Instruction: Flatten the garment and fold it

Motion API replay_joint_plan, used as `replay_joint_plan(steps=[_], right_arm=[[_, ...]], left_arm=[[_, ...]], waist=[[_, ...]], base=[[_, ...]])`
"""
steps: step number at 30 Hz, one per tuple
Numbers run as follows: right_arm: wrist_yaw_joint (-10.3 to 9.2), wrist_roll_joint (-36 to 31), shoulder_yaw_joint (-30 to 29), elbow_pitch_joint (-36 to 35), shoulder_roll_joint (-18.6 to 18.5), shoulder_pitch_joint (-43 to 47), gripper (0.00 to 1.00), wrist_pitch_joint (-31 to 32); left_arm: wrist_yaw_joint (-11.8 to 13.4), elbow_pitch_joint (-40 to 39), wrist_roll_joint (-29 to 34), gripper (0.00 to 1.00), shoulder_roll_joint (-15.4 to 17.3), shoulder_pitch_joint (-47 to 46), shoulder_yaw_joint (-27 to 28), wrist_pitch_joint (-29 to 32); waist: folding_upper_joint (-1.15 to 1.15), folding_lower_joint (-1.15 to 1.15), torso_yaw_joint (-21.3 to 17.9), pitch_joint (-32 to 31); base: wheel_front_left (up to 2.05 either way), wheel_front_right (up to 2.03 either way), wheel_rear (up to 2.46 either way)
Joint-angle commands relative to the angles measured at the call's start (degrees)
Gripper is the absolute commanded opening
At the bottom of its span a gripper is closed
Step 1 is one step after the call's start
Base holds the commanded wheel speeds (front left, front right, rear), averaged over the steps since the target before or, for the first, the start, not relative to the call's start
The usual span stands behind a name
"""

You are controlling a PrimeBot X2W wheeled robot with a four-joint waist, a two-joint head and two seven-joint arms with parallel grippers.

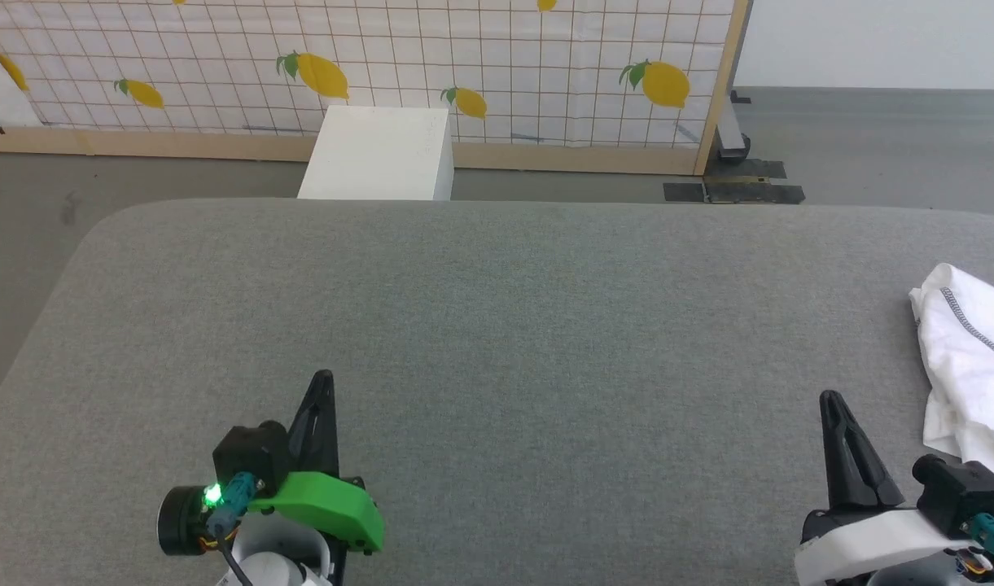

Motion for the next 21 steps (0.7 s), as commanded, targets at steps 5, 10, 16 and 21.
replay_joint_plan(steps=[5,10,16,21], right_arm=[[-0.02,-1.00,0.38,-0.61,0.00,-1.00,0.00,0.88],[-0.03,-1.55,0.57,-0.88,-0.01,-1.17,0.00,1.47],[-0.03,-2.19,0.80,-1.19,-0.01,-1.37,0.00,2.15],[-0.04,-2.95,1.07,-1.57,-0.01,-1.60,0.00,2.97]], left_arm=[[-0.27,-0.98,0.81,0.00,-0.07,0.88,0.50,0.74],[-0.31,-1.56,1.30,0.00,-0.08,1.06,0.83,1.34],[-0.36,-2.23,1.87,0.00,-0.09,1.26,1.20,2.03],[-0.42,-3.03,2.56,0.00,-0.11,1.51,1.65,2.85]], waist=[[0.00,0.00,0.03,0.07],[0.00,0.00,0.06,0.13],[0.00,0.00,0.09,0.21],[0.00,0.00,0.12,0.29]], base=[[0.00,0.00,0.00],[0.00,0.00,0.00],[0.00,0.00,0.00],[0.00,0.00,0.00]])
